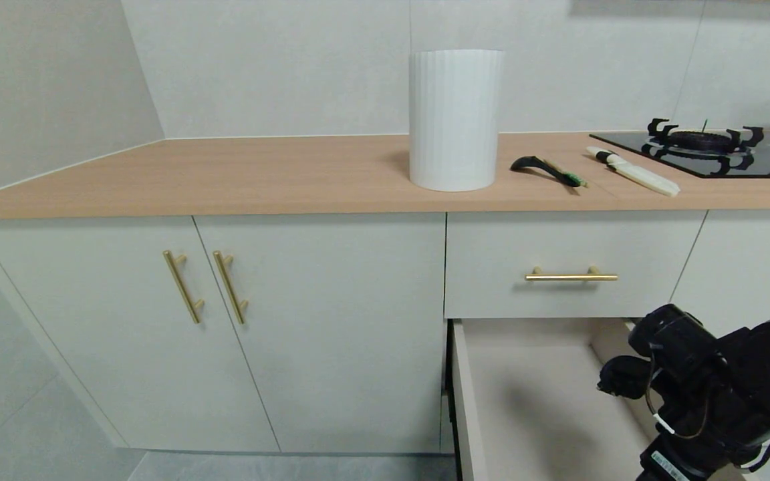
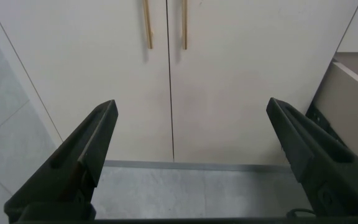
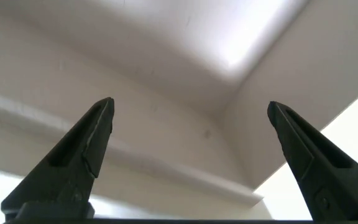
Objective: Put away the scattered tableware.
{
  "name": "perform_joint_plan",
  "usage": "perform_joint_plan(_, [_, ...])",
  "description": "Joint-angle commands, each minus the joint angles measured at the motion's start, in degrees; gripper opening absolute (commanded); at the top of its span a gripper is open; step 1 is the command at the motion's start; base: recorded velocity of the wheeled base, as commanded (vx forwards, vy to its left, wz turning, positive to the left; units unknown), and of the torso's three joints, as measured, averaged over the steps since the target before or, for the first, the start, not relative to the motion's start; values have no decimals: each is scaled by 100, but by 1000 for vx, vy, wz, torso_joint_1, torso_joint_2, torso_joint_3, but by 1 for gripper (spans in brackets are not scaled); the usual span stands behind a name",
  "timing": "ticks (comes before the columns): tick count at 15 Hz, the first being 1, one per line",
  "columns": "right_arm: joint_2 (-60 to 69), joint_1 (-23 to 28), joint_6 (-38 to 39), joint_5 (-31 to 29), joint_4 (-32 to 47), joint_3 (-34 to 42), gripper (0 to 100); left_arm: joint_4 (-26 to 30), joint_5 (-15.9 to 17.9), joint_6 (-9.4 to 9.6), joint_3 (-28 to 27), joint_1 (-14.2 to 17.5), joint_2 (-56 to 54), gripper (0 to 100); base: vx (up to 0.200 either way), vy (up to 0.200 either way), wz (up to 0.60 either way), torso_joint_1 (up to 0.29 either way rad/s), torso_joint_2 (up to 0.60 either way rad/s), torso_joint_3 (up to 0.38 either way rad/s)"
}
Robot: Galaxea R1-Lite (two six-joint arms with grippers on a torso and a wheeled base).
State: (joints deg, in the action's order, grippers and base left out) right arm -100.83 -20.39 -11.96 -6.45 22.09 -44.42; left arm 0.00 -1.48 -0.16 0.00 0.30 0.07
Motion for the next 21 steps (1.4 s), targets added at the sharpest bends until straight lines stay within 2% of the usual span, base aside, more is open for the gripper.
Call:
perform_joint_plan(1, [28, 27, 62, 3, -29, -102, 100, 0, -2, -2, 0, 5, 1, 100, 0, 0, 0, 0, 0, 0])
perform_joint_plan(2, [2, 36, 317, 3, -179, -269, 100, 0, -2, -2, 0, 5, 1, 100, 0, 0, 0, 0, 0, 0])
perform_joint_plan(4, [11, 53, 1380, -6, -899, -471, 100, 0, -2, -2, 0, 5, 1, 100, 0, 0, 0, 0, 0, 0])
perform_joint_plan(5, [46, 115, 1556, -6, -1119, -497, 100, 0, -2, -2, 0, 5, 1, 100, 0, 0, 0, 0, 0, 0])
perform_joint_plan(9, [389, 440, 1627, 12, -1488, -497, 100, 0, -2, -2, 0, 5, 1, 100, 0, 0, 0, 0, 0, 0])
perform_joint_plan(16, [679, 440, 1618, -6, -1752, -427, 100, 0, -2, -2, 0, 5, 1, 100, 0, 0, 0, 0, 0, 0])
perform_joint_plan(21, [670, 440, 1609, -6, -1752, -401, 100, 0, -2, -2, 0, 5, 1, 100, 0, 0, 0, 81, -267, -253])
